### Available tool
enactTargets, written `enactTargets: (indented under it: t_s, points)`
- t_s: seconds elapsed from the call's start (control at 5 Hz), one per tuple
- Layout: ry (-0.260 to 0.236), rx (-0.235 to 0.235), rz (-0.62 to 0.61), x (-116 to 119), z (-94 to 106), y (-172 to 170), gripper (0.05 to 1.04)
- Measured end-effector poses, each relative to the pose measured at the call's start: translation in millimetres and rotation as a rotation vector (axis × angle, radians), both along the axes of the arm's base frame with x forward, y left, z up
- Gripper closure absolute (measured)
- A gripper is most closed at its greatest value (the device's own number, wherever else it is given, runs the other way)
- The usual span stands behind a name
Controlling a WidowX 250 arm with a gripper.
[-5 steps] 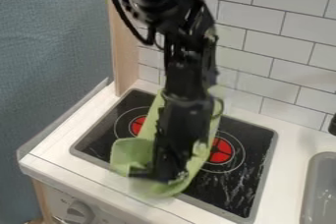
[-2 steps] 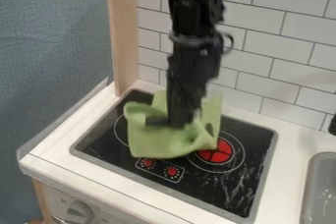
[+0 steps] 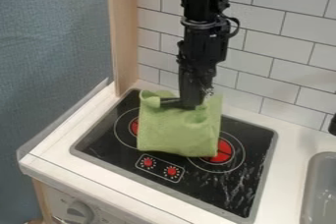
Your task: Fold the cloth from bottom to top
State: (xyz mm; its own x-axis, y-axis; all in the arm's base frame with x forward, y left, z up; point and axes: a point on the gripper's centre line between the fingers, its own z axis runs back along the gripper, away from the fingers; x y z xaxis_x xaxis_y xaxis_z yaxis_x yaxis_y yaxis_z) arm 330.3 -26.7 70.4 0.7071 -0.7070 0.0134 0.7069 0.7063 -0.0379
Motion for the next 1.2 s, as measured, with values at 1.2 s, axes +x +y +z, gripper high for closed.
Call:
enactTargets:
  t_s: [1.2]
  points:
    - [0.046, 0.032, 0.132, 64, -51.2, 22, 0.850]
